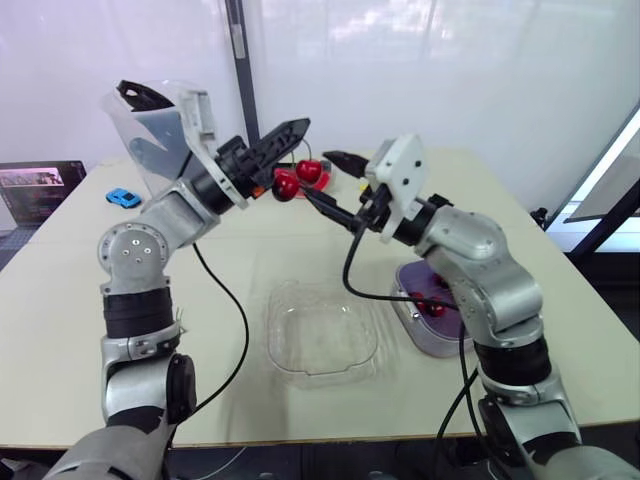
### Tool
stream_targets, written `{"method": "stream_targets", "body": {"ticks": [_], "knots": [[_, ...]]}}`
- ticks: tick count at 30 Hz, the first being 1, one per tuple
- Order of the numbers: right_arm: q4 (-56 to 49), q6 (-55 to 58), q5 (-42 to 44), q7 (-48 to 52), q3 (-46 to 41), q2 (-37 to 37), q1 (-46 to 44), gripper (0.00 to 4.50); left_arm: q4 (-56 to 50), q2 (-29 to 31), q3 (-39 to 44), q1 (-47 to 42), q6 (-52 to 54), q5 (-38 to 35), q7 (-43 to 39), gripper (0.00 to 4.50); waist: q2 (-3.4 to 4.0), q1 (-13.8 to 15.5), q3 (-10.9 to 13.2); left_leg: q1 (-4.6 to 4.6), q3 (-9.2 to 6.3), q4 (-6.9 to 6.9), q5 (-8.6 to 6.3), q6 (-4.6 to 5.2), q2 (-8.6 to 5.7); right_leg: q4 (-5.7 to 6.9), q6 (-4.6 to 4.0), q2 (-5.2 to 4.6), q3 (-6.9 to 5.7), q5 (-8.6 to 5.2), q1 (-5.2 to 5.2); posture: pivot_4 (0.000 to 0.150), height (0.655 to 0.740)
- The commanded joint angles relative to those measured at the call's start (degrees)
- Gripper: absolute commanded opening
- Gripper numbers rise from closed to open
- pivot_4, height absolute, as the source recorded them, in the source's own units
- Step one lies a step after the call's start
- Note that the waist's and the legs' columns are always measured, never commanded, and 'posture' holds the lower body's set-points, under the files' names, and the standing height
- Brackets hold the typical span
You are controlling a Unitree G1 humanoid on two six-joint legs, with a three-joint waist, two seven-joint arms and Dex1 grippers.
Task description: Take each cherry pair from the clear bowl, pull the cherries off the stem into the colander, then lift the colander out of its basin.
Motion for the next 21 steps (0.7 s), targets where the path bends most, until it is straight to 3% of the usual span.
{"method": "stream_targets", "body": {"ticks": [1,7,12,21], "knots": [[-4.16,1.98,4.21,6.01,-2.39,-5.60,1.07,4.45,-1.67,1.13,-0.79,-0.92,-1.51,1.02,-2.12,0.00,0.00,0.13,0.00,0.00,0.00,0.00,0.00,0.00,-0.01,-0.01,0.00,-0.01,0.00,0.00,0.01,0.150,0.7400],[-3.49,19.28,23.54,6.85,-13.13,-9.53,0.23,4.45,-4.60,6.59,-5.69,1.41,4.00,-0.49,-13.56,0.00,0.00,-0.12,0.00,0.02,-0.01,-0.04,-0.01,0.02,0.01,-0.04,0.00,0.03,0.00,0.00,0.05,0.150,0.7400],[-0.58,30.79,37.71,9.24,-16.27,-11.43,-0.81,4.45,-6.75,8.44,-7.44,3.01,8.26,-3.16,-18.04,0.00,0.00,-0.03,0.01,0.05,-0.01,-0.06,-0.18,0.33,0.03,-0.06,0.00,0.04,0.00,0.00,0.08,0.150,0.7400],[-2.00,32.37,41.87,4.65,-12.44,-8.20,0.36,4.45,-9.49,6.40,-7.05,4.95,9.16,-5.87,-15.10,0.00,0.00,0.00,0.01,0.04,-0.01,-0.02,-0.21,0.37,0.03,-0.06,0.00,0.01,0.00,0.00,0.09,0.150,0.7400]]}}
